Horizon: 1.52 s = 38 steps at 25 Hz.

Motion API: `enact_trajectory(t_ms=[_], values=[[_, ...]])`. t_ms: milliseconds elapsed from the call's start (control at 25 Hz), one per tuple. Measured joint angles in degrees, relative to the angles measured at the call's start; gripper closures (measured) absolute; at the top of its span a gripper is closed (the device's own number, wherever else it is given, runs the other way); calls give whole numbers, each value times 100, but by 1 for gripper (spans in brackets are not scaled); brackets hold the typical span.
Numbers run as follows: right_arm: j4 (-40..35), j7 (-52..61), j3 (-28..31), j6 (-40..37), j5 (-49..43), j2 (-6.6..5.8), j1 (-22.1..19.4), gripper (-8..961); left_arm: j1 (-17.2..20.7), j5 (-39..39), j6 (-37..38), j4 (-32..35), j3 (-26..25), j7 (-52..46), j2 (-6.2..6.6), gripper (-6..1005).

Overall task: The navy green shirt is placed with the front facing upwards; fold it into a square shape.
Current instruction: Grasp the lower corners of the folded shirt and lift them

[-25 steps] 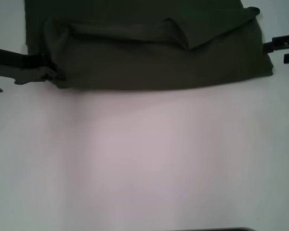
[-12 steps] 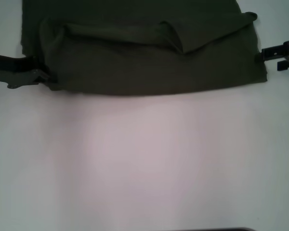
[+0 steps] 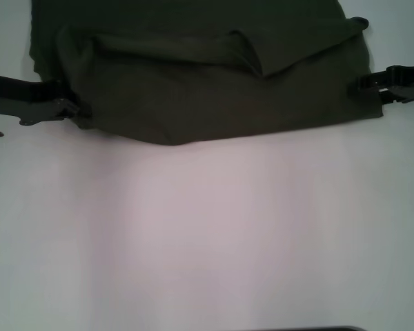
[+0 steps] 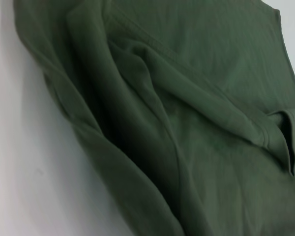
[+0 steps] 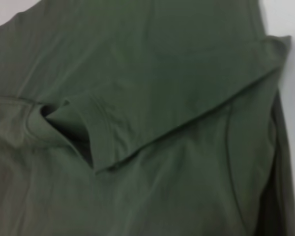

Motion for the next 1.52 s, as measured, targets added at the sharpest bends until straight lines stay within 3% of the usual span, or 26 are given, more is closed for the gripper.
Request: enact_trajectory(t_ms=[520, 800, 1040, 1280, 1520], values=[[219, -64, -51, 220, 0, 84, 109, 33, -15, -8, 11, -4, -23, -6, -6, 968], [99, -2, -93, 0, -74, 27, 148, 44, -58, -21, 11, -4, -22, -8, -12, 968], [53, 24, -151, -82, -125, 7, 146, 209, -69, -8, -21, -11, -23, -11, -31, 968], [49, 74, -201, -176, -129, -31, 125, 440, -71, -3, -27, -10, -19, -13, -32, 968], [48, 89, -205, -369, -131, -103, 96, 736, -71, -2, 14, -12, -10, -14, -27, 967]])
